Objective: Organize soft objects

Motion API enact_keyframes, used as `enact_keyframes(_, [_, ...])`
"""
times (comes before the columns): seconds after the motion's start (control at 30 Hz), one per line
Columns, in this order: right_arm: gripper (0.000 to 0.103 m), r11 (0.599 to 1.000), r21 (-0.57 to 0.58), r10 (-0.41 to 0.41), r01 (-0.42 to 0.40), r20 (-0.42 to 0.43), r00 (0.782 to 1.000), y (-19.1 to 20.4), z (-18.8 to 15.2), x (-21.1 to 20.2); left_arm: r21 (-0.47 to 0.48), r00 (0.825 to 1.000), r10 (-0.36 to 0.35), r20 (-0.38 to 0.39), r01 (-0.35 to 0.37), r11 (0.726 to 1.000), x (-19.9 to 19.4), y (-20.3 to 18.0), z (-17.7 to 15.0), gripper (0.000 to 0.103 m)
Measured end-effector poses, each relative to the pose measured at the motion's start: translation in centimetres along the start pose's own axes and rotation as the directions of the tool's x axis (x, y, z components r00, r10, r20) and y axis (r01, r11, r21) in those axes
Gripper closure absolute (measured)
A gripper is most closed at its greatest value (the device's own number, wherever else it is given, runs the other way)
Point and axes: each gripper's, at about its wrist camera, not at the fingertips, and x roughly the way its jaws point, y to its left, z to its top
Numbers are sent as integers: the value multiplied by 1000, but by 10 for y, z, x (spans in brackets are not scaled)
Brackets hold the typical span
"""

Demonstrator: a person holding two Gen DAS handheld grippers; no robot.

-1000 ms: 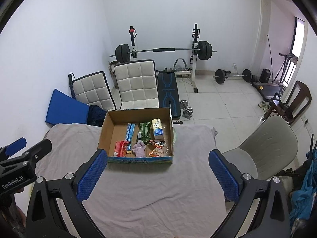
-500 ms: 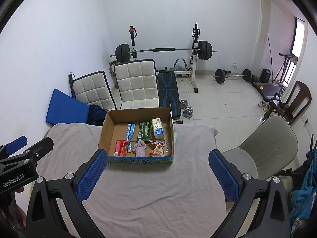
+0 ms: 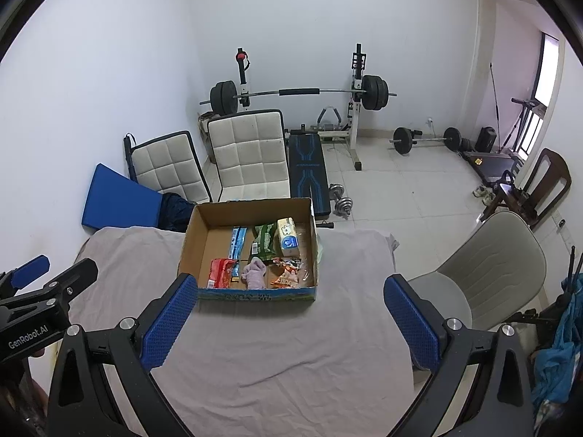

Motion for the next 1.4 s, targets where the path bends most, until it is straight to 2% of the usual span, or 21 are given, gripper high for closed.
enact_keyframes(1.4, [0,1000,-7,7,-7,0,1000,-3,3,-3,-9,1000,16,-5,-16,1000,1,4,-4,1])
